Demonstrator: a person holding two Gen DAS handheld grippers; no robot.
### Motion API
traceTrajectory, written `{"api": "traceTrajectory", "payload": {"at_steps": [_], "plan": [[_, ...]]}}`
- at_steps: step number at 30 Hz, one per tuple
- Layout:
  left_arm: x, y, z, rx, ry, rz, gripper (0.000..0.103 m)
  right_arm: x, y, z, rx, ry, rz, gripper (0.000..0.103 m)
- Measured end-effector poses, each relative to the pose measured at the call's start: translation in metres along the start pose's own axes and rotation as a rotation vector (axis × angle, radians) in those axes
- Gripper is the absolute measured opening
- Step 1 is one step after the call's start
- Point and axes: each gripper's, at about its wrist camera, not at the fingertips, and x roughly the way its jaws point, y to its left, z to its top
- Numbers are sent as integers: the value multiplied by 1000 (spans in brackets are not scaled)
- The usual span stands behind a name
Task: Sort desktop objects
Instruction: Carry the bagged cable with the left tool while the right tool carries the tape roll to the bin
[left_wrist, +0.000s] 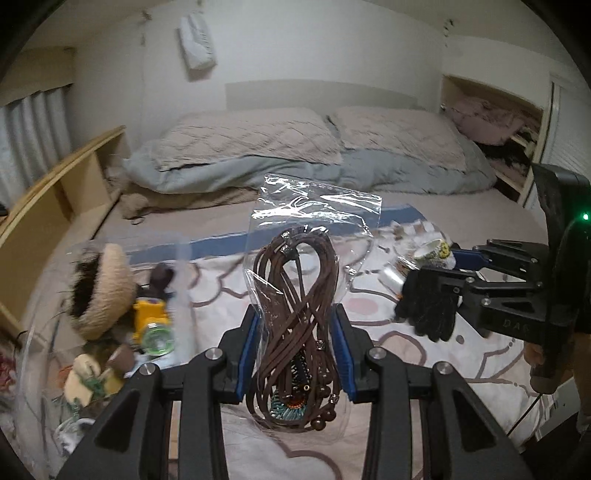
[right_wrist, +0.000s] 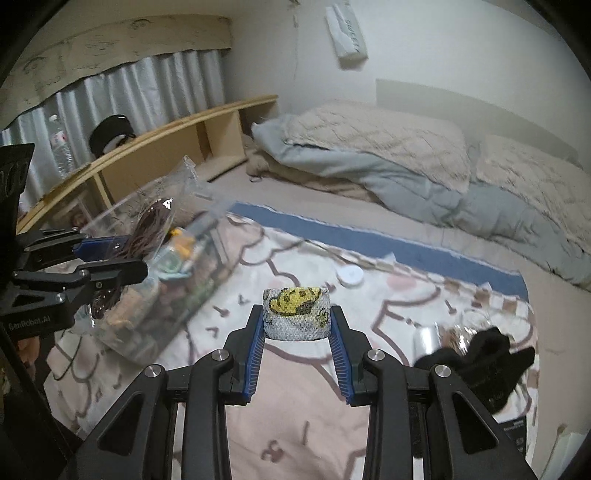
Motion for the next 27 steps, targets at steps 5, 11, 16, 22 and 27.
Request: {"api": "traceTrajectory", "payload": {"at_steps": [5,11,16,22,27], "plan": [[-19,35,-4,-32,-38,68,37,-1,22,13,3,-30,18,35],[-29,85,-14,-77,-58,161,37,1,51,30,17,-65,79,35],[-28,131,-26,-137,-48,242,37,12,82,41,-4,-64,130,35],[-17,184,-46,-194,-8,327,37,29,112,47,-32,-45,177,35],[-10,206,-59,-209,29,375,37,41,132,53,-39,-34,217,35]]}}
